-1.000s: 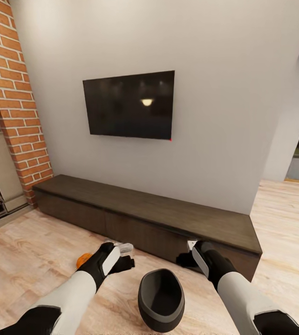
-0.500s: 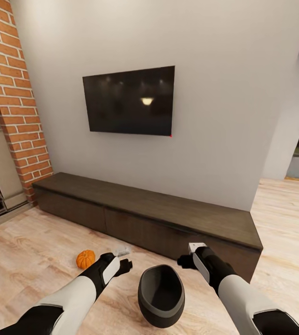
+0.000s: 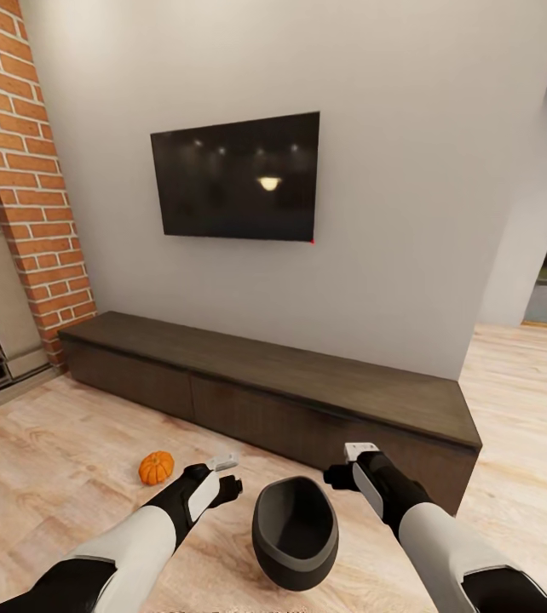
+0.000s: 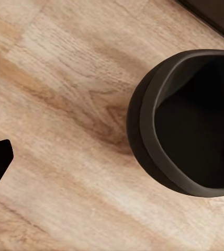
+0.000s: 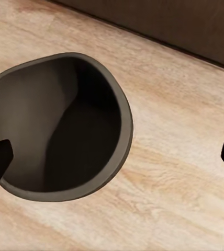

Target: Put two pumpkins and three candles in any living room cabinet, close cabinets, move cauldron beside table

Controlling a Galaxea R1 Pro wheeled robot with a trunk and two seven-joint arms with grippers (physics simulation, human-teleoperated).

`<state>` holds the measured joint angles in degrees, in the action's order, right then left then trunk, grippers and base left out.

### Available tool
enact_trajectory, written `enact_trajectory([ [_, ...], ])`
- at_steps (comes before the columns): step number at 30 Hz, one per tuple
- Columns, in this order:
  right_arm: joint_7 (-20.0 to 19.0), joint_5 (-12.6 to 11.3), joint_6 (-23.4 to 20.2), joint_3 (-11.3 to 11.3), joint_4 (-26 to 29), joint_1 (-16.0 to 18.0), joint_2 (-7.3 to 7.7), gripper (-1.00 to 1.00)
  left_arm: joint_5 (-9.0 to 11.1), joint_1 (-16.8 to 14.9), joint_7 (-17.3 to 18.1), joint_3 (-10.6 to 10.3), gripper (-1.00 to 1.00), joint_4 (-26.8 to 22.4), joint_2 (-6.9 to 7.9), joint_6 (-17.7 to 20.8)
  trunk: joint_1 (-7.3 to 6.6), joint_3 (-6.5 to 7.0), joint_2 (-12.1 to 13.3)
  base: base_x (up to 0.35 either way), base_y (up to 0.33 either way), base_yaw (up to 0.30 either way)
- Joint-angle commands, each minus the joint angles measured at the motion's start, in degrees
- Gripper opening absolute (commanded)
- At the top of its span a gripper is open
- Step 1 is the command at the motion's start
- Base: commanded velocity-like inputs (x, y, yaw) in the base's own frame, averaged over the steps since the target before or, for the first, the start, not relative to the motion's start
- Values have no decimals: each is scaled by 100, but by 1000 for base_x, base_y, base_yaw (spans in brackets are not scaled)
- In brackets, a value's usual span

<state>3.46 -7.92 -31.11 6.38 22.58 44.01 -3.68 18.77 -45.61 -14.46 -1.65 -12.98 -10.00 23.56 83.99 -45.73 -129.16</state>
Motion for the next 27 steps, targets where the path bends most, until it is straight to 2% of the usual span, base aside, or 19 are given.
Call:
enact_trajectory([
  [1, 38, -62, -26, 47, 6, 3, 1, 100, 54, -1, -42, -19, 100, -13, 0, 26, 21, -25, -44, 0, 0, 0],
  [5, 37, -67, -26, 51, 3, 3, -6, 100, 53, -1, -46, -20, 100, -12, 0, 26, 109, -90, -205, 0, 0, -94],
  [16, 33, -53, -33, 58, -2, 3, -21, 100, 54, -1, -48, -20, 100, -12, 0, 17, 351, -251, -646, 0, 0, -208],
  [27, 1, -44, -18, 80, -109, 3, -38, 100, 48, -1, -49, -28, 100, -5, 0, 9, 593, -446, -1087, 0, 0, -20],
])
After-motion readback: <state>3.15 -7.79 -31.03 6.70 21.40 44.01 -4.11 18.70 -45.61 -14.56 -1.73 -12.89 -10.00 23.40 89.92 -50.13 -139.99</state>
